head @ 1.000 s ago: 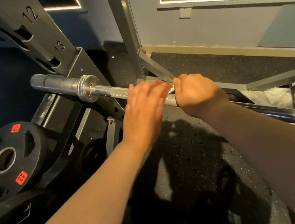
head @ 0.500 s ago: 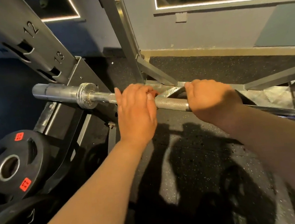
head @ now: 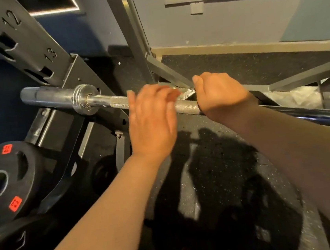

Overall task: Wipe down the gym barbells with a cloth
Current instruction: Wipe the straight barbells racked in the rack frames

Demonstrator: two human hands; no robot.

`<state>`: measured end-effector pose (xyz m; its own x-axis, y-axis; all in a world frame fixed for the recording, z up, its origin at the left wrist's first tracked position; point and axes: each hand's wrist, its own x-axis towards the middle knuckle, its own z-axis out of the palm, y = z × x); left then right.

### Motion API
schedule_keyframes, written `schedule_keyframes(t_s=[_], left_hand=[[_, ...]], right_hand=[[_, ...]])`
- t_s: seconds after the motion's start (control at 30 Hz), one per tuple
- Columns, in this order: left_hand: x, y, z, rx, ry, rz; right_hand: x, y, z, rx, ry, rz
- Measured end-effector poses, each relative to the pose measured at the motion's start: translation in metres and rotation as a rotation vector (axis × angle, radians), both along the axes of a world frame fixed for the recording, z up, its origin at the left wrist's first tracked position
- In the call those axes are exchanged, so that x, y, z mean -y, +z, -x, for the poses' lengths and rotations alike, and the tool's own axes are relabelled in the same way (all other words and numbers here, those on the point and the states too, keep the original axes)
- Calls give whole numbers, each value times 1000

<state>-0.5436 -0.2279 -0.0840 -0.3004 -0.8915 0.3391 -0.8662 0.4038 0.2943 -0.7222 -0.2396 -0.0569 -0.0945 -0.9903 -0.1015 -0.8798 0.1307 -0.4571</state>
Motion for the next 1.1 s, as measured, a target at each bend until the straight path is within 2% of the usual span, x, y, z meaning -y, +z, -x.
schedule_keyframes(t_s=[0.1, 0.2, 0.27, 0.4, 0.47, 0.5, 0.6, 0.67, 0.7, 0.8, 0.9, 1.0, 1.1], left_hand=[[3, 0, 6, -309, 174, 28], [-10, -3, 44, -482, 261, 1], [-24, -7, 64, -454, 169, -21], [-30, -14, 45, -84, -116, -35], [-20, -11, 19, 47, -156, 5], [-15, -10, 8, 54, -137, 25], [-10, -6, 6, -232, 49, 16], [-17, -1, 38, -441, 176, -13], [-20, 1, 55, -472, 201, -20], [-32, -15, 81, -235, 82, -30], [-21, -20, 47, -65, -124, -12], [-4, -10, 4, -106, -64, 4], [5, -6, -8, -292, 108, -5]], right_hand=[[3, 1, 2, 199, -101, 32], [2, 6, 0, 190, -149, 38], [-1, 9, -2, 133, -131, 35], [-7, 14, -4, 110, -103, 57], [-6, 14, -4, 118, -93, 64], [-5, 13, -3, 133, -103, 57], [-3, 11, -4, 142, -120, 35], [-2, 8, -3, 113, -121, 38], [-1, 7, -2, 108, -130, 40], [0, 3, 0, 108, -96, 66], [0, 4, 2, 116, -70, 44], [0, 6, 2, 15, -24, -3], [-5, 9, 1, -90, 4, -18]])
